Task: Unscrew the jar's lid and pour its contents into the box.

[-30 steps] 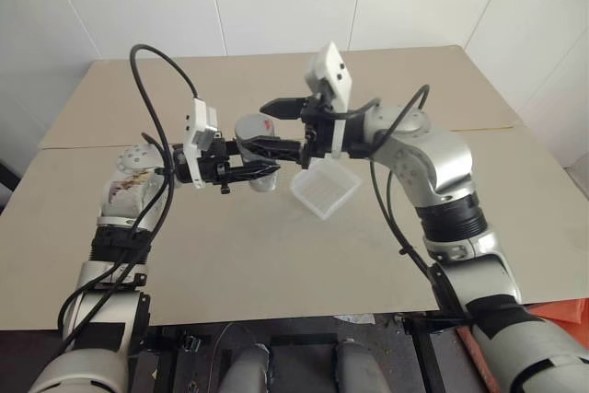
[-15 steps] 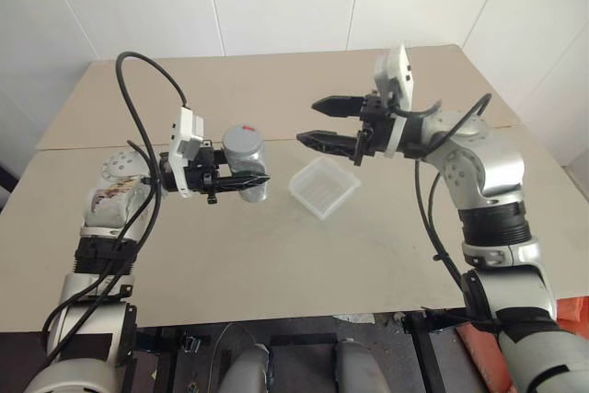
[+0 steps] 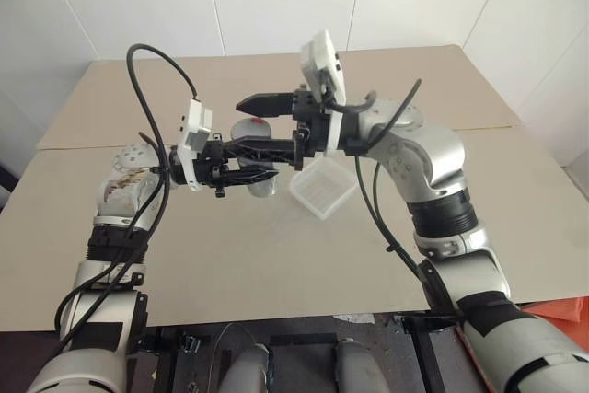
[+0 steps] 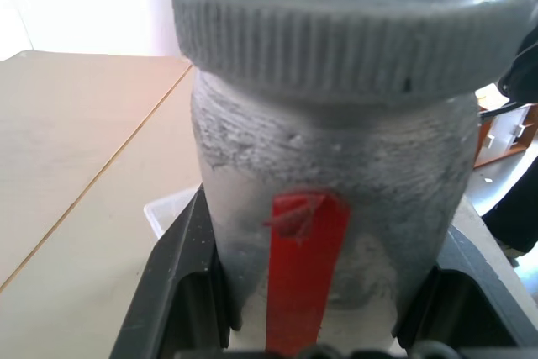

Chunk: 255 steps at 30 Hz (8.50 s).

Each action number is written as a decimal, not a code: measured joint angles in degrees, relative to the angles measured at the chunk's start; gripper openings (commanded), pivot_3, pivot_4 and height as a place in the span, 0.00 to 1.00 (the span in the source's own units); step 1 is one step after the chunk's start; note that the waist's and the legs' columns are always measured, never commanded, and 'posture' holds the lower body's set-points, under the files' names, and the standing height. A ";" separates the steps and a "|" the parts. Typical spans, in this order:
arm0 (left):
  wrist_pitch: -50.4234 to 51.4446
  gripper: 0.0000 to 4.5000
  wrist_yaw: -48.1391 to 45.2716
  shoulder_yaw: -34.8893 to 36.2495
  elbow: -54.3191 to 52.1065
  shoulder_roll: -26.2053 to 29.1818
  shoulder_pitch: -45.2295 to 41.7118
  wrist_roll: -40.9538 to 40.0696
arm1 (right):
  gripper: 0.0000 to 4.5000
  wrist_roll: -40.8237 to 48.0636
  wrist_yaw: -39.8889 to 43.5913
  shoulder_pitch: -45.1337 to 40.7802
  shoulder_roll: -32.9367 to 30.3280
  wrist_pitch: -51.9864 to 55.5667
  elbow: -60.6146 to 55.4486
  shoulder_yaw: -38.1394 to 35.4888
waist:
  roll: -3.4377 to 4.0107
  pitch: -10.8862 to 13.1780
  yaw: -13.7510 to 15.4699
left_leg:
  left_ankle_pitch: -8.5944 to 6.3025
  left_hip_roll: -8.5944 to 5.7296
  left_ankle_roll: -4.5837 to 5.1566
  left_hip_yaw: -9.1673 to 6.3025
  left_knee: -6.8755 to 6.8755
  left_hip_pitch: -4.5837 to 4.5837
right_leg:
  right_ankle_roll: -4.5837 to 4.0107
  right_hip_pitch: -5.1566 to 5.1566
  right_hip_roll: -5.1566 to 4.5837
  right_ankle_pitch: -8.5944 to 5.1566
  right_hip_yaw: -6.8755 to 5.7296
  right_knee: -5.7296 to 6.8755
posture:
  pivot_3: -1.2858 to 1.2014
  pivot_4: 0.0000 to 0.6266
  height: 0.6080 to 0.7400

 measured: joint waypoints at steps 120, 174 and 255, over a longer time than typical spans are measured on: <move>-1.11 0.43 0.36 0.10 -0.48 1.15 1.64 -0.03 | 0.85 -5.14 -3.97 -0.77 -2.26 6.41 -5.91 3.40 | 0.00 0.00 -0.35 | 0.00 0.01 0.00 0.01 0.00 0.00 | 0.00 -0.03 0.00 0.00 0.00 0.01 | 0.52 0.24 1.00; -3.94 0.43 10.29 1.46 -2.05 -1.61 3.05 1.44 | 0.99 -16.90 -18.83 36.07 -24.54 -1.37 -2.39 -12.23 | -0.04 -0.02 1.12 | -0.05 0.02 0.10 0.46 0.00 0.23 | 0.02 0.16 0.01 -0.01 0.41 -0.22 | 0.52 0.24 1.00; -0.92 0.43 67.15 1.85 -2.50 -20.60 11.58 16.88 | 0.99 8.89 -0.12 21.87 -32.63 16.49 -13.42 -12.56 | -0.31 0.08 2.78 | -0.39 -0.04 0.63 0.91 0.90 -0.32 | 0.36 0.02 -0.13 0.18 0.70 -0.38 | 0.52 0.24 1.00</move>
